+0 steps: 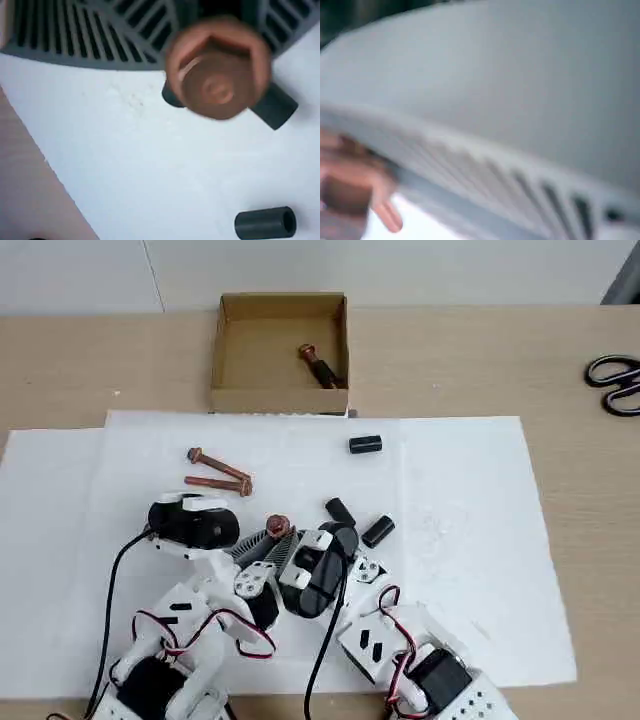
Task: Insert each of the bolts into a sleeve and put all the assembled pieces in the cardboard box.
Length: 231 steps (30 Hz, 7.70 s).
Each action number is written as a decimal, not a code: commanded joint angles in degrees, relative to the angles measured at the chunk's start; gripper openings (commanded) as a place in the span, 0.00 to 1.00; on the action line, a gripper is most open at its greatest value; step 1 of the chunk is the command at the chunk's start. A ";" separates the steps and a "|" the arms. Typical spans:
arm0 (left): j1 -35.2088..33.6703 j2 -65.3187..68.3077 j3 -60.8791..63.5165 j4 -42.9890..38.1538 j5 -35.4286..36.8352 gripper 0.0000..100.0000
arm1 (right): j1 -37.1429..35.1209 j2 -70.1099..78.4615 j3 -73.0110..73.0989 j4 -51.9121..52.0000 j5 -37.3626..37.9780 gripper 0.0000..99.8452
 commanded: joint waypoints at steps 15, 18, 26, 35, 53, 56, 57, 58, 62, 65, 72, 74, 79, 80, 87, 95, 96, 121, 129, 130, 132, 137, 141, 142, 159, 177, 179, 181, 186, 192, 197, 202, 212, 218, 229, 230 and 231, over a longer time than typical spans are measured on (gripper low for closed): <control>1.05 0.18 -1.80 3.43 -3.34 0.23 | 0.40 -1.01 -6.24 -0.66 -0.09 0.00; 1.05 0.18 -1.89 4.13 -3.34 0.23 | 0.40 -1.01 -6.24 -0.66 -0.09 0.00; -0.09 0.26 -3.03 4.22 -7.12 0.23 | 0.40 -1.01 -5.36 -0.66 -0.26 0.00; -6.86 0.26 -2.77 4.13 -11.16 0.23 | 0.40 -1.01 -5.19 -0.66 -0.35 0.00; -6.95 0.18 -12.35 3.78 -11.34 0.09 | 0.48 -1.01 -2.64 -0.57 -0.35 0.00; -7.30 0.09 -12.44 3.25 -11.43 0.01 | 0.57 -1.01 -2.11 -0.40 -0.35 0.00; -8.35 0.09 -12.44 2.99 -11.43 0.01 | 1.19 -1.01 -2.37 0.66 -0.35 0.00; -9.76 0.09 -12.44 2.73 -11.52 0.00 | 2.24 -1.01 -2.37 2.07 -0.35 0.00; -17.05 0.09 -12.00 -0.26 -15.74 0.01 | 10.24 -1.10 -2.11 4.62 -2.37 0.00; -21.80 0.09 -11.03 -0.62 -19.69 0.01 | 15.52 -1.10 -2.37 4.53 -5.71 0.00; -28.84 0.09 -5.49 -0.44 -26.73 0.01 | 24.13 -0.92 -2.99 -2.77 -8.00 0.00; -29.01 0.09 -2.59 -0.44 -26.99 0.01 | 26.07 -0.75 -4.66 -6.55 -8.09 0.00; -28.48 0.09 1.63 -0.62 -26.73 0.01 | 28.00 4.26 -14.07 -5.41 -8.18 0.00; -28.57 0.09 2.15 -0.62 -26.73 0.01 | 28.88 6.73 -16.53 -5.93 -8.70 0.00; -28.84 0.09 3.12 -0.53 -26.64 0.01 | 31.08 31.60 -36.84 -7.16 -12.66 0.00; -28.92 0.09 3.12 -0.44 -26.55 0.01 | 30.99 58.33 -52.84 -8.84 -12.75 0.00; -28.92 0.09 3.12 -0.44 -26.55 0.01 | 30.99 61.41 -54.59 -10.33 -12.75 0.00; -28.40 0.00 3.12 -0.44 -21.80 0.01 | 27.21 137.27 -124.75 -14.29 -12.57 0.00; -28.40 0.00 3.03 -0.62 -22.07 0.01 | 27.21 153.80 -141.80 -13.85 -12.40 0.00; -28.40 0.00 3.03 -0.62 -22.07 0.01 | 27.12 155.03 -142.86 -13.58 -12.40 0.00; -28.40 0.00 2.95 -0.44 -22.15 0.01 | 26.95 156.53 -144.97 -10.86 -12.40 0.00; -28.40 0.00 2.95 -0.44 -22.15 0.01 | 26.51 157.76 -147.60 -3.56 -12.40 0.09; -28.40 0.00 2.95 -0.62 -22.15 0.01 | 26.51 157.76 -149.89 -0.57 -12.31 0.20; -28.40 0.00 2.95 -0.62 -22.15 0.01 | 26.51 157.76 -150.77 0.13 -12.31 0.21; -28.40 0.00 2.95 -0.62 -22.15 0.01 | 25.01 157.76 -185.67 50.24 -12.57 0.21; -28.40 0.00 2.95 -0.62 -21.98 0.01 | 23.34 157.58 -185.76 62.02 -14.95 0.21; -28.40 0.00 2.95 -0.62 -21.98 0.01 | 23.25 157.49 -180.92 62.02 -16.18 0.21; -28.40 0.00 2.95 -0.62 -21.89 0.01 | 23.25 155.65 -175.21 62.11 -17.67 0.21; -28.57 0.00 2.95 -0.53 -21.89 0.01 | 22.11 142.29 -155.16 61.76 -20.22 0.21; -28.48 0.00 3.03 -0.53 -21.89 0.01 | 21.23 127.60 -130.20 61.32 -16.97 0.21; -28.48 0.00 3.12 -0.53 -21.89 0.01 | 21.41 121.10 -119.30 61.32 -13.19 0.21; -28.40 0.00 3.12 -0.44 -21.80 0.01 | 19.91 115.56 -111.82 61.23 -5.27 0.21; -28.40 0.00 3.12 -0.35 -21.71 0.01 | 16.57 113.89 -105.41 59.56 1.41 0.21; -28.40 0.00 3.12 -0.35 -21.80 0.01 | 16.57 114.07 -102.68 56.04 2.11 0.21; -28.40 0.00 3.12 -0.35 -21.80 0.01 | 16.57 114.59 -95.30 48.13 2.29 0.21; -28.40 0.00 3.12 -0.35 -21.80 0.01 | 16.57 115.21 -95.21 47.60 2.29 0.21; -28.40 0.00 3.12 -0.35 -21.80 0.01 | 16.57 116.09 -95.21 47.25 2.29 0.21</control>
